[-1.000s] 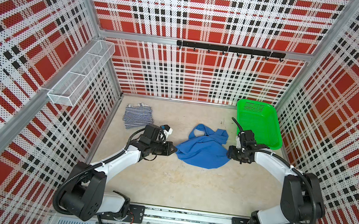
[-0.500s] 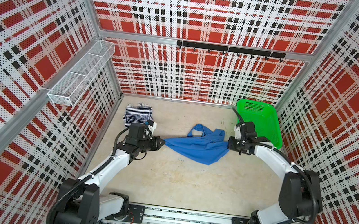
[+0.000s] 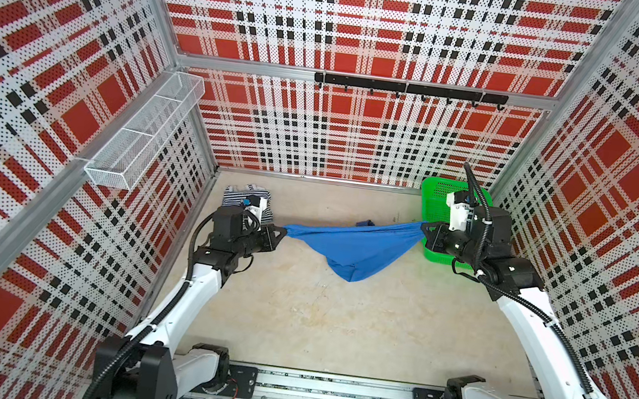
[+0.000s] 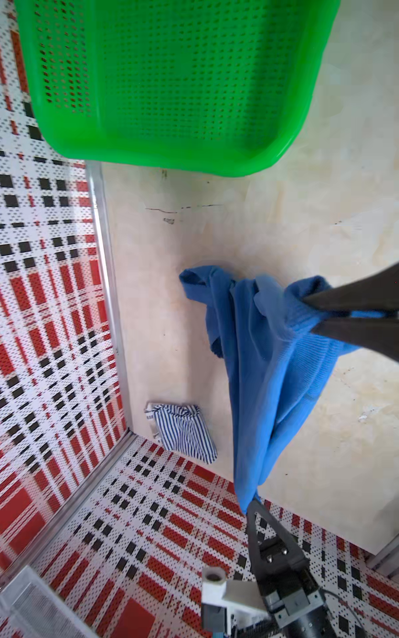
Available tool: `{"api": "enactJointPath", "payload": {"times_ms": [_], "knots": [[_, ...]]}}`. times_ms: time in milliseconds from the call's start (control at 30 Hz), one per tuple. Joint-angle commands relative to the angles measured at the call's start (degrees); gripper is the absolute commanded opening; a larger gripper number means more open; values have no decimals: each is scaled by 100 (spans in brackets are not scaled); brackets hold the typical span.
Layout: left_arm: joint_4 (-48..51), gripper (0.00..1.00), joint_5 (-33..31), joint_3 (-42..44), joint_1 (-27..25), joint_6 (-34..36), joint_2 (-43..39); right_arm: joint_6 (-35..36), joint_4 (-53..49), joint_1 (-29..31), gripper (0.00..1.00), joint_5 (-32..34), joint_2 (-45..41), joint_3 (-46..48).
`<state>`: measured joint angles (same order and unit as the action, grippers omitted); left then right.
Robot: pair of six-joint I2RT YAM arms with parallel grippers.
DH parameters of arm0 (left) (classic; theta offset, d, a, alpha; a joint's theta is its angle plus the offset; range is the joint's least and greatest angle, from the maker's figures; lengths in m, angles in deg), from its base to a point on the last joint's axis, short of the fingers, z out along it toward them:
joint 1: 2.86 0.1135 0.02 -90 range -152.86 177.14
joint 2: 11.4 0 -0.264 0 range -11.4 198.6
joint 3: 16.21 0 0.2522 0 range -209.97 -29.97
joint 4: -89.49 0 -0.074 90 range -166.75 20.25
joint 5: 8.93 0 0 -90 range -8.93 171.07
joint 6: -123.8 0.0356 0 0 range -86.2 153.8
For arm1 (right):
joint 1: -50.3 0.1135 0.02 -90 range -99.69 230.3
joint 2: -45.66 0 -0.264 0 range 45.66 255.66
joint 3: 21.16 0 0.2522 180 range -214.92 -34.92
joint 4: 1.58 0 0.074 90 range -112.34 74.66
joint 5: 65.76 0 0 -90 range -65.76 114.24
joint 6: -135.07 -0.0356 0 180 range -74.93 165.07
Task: Fold and stack the tank tops
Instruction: 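Raise the held tank top high with both grippers to hang it open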
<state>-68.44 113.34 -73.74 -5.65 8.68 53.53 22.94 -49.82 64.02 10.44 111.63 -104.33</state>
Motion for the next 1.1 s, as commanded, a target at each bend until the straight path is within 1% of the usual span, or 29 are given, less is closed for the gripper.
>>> {"api": "enactJointPath", "payload": {"times_ms": [0, 133, 200, 267, 400, 533, 700, 867, 967, 1067], "knots": [[-192, 0, 113, -72, 231, -121, -143, 16, -136, -60, 0, 112, -266, 0], [-455, 0, 369, -175, 776, -369, -337, 122, -232, -289, 0, 40, -404, -200], [-693, 0, 670, -411, 1024, -543, -393, 180, -293, -439, 0, -79, -435, -370], [-804, 0, 804, -778, 1113, -634, -366, 216, -305, -563, 0, -225, -428, -525], [-797, 0, 1032, -1660, 1060, -694, -95, 231, -247, -607, 0, -509, -291, -795], [-779, 0, 1040, -2386, 863, -698, 137, 224, -91, -608, 0, -717, -102, -986], [-761, 0, 975, -3498, 565, -687, 531, 379, 129, -612, 0, -754, 179, -1538], [-391, 0, 780, -4586, 288, -410, 834, 566, 154, -617, 0, -660, 410, -2195], [-228, 0, 579, -4790, 292, -274, 855, 681, 33, -633, 0, -632, 600, -2523], [-234, 0, 516, -4581, 235, -319, 920, 684, -44, -642, 0, -731, 817, -2620]]}}
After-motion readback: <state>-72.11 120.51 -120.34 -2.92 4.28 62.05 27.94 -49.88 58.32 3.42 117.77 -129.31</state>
